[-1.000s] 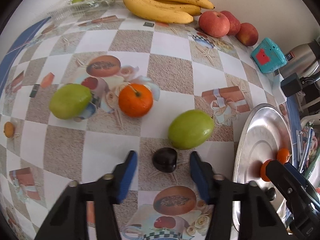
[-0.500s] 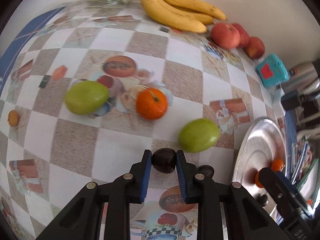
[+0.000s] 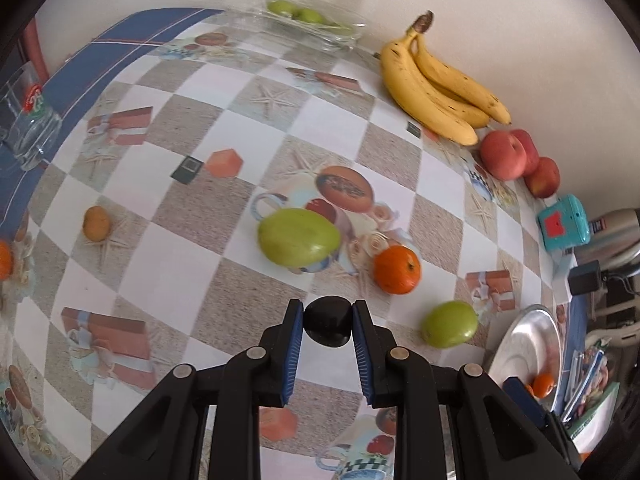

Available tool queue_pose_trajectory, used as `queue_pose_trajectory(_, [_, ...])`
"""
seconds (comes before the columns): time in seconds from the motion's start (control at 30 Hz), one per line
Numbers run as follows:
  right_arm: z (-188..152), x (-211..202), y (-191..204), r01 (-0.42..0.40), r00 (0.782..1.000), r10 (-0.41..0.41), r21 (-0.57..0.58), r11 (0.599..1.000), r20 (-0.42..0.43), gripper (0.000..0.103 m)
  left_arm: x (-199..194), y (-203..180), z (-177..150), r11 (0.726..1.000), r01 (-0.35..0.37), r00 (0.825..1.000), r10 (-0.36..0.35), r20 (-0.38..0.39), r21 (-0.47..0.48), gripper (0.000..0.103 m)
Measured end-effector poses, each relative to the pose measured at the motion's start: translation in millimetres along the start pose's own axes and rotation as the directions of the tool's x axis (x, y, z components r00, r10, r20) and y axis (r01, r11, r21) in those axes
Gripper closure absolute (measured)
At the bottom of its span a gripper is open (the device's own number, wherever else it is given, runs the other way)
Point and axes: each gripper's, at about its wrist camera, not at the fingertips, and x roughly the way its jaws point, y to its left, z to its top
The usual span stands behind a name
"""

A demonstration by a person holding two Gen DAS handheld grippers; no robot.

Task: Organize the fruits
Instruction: 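Close the left gripper on a dark plum while the right grasps another dark plum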

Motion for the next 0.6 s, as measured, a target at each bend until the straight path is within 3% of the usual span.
queue_pose_trajectory(0.27, [-6,17,22,-0.016,0.999,0.012,-0.084,0.996,-0.045,0.049,6,10,1,1.0,-0.006,1.0,0.006,-0.018,-0.023,0.076])
queue_pose_trajectory(0.4, [-10,27,27,0.009,0.997,-0.017,-0.11,0.994,-0.072,0.05,7,14,2,0.999,-0.002,1.0,0.002,-0.026,-0.032,0.076])
queue_pose_trajectory(0.6, [-11,36,33,0.114,0.99,-0.126,-0.163,0.98,-0.064,0.053,7,16,3,0.999,0.005,1.0,-0.006,-0.027,-0.034,0.076])
